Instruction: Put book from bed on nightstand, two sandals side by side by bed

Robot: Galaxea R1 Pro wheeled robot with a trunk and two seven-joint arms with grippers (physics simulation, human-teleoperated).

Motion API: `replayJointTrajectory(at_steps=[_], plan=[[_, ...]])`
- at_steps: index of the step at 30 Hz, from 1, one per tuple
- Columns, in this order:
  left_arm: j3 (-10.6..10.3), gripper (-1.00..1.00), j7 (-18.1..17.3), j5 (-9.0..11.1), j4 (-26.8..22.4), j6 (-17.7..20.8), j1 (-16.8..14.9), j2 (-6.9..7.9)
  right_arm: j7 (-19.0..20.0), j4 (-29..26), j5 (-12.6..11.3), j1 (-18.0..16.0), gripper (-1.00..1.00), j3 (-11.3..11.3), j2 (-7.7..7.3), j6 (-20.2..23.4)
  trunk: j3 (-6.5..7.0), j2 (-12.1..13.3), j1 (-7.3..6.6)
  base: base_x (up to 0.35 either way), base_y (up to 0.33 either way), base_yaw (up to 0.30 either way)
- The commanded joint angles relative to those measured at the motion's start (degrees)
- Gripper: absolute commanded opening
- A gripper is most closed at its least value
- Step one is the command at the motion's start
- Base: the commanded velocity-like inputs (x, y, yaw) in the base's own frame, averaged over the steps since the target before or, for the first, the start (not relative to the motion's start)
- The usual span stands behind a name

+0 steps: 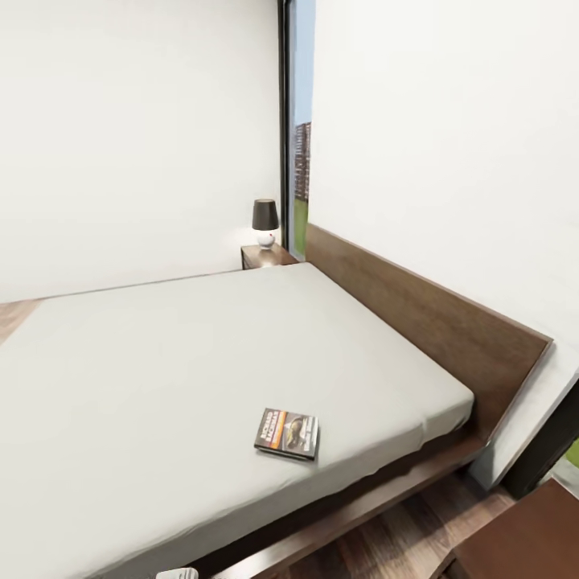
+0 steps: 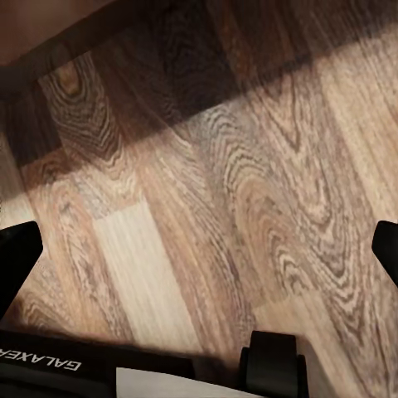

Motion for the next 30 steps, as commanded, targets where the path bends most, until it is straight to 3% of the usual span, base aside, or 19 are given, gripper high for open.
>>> replayJointTrajectory(at_steps=[1,30], plan=[[0.1,1.00,-0.3,0.4,0.1,0.0,-0.1,0.00,0.3,0.1,-0.6,-0.1,1.00,0.5,-0.01,-0.3,-0.05,0.0,0.00,0.011,0.000,0.225],[0.1,1.00,-0.3,0.4,0.1,0.0,-0.1,-0.01,0.3,0.1,-0.6,-0.1,1.00,0.5,-0.01,-0.3,-0.05,0.0,0.00,0.005,-0.003,0.286]])
